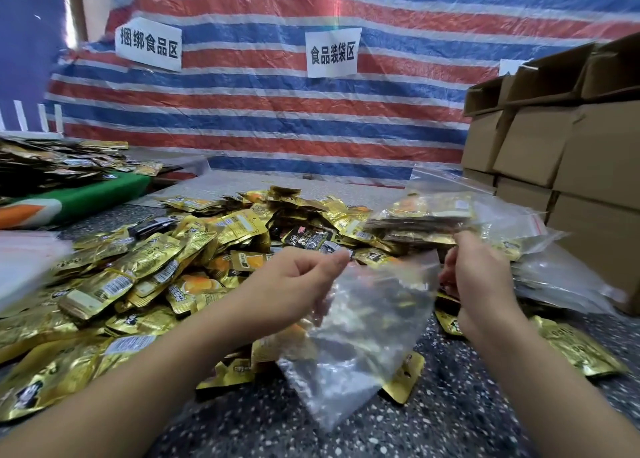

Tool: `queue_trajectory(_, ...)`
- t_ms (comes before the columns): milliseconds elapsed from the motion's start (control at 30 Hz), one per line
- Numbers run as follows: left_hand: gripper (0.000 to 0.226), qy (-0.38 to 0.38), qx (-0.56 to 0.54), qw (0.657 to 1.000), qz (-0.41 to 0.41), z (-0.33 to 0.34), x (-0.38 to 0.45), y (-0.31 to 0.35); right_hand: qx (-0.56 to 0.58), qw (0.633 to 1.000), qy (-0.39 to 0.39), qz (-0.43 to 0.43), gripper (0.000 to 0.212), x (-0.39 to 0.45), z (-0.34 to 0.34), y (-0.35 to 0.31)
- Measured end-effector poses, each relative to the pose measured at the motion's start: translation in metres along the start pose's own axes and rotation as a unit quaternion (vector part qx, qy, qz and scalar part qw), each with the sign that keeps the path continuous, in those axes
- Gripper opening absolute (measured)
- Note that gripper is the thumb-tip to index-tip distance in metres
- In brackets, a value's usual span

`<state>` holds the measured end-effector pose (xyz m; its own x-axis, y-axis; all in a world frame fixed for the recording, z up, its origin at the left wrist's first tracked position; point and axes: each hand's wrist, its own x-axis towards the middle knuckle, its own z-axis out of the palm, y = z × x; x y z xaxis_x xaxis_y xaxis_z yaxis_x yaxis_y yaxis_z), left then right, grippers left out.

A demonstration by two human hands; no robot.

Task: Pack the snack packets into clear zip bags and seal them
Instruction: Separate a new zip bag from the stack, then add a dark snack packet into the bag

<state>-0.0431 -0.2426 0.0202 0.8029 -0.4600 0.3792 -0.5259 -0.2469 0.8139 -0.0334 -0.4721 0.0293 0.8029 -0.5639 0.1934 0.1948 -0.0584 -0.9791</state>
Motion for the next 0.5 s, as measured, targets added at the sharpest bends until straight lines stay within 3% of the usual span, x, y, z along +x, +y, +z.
queue_trajectory(133, 0.062, -0.034, 0.053, 0.998, 0.007, 0.001, 0.000, -0.008, -0.169, 0.977, 0.030, -0.124, 0.037, 0.014, -0.005, 0.020)
queue_trajectory(233, 0.062, -0.032, 0.122, 0.992, 0.029, 0.006, -0.001, -0.013, -0.324, 0.930, -0.011, -0.176, 0.011, 0.021, -0.007, 0.032)
queue_trajectory(300, 0.064, -0.046, 0.137, 0.989, 0.009, 0.007, -0.002, -0.015, -0.398, 0.895, -0.069, -0.190, 0.029, 0.023, -0.006, 0.040)
queue_trajectory(400, 0.061, -0.060, 0.150, 0.987, -0.019, 0.008, -0.002, -0.017, -0.516, 0.818, -0.117, -0.225, 0.055, 0.024, -0.002, 0.044)
queue_trajectory(500, 0.057, -0.048, 0.198, 0.979, 0.017, 0.009, 0.000, -0.019, -0.626, 0.722, -0.102, -0.277, 0.058, 0.027, 0.001, 0.044)
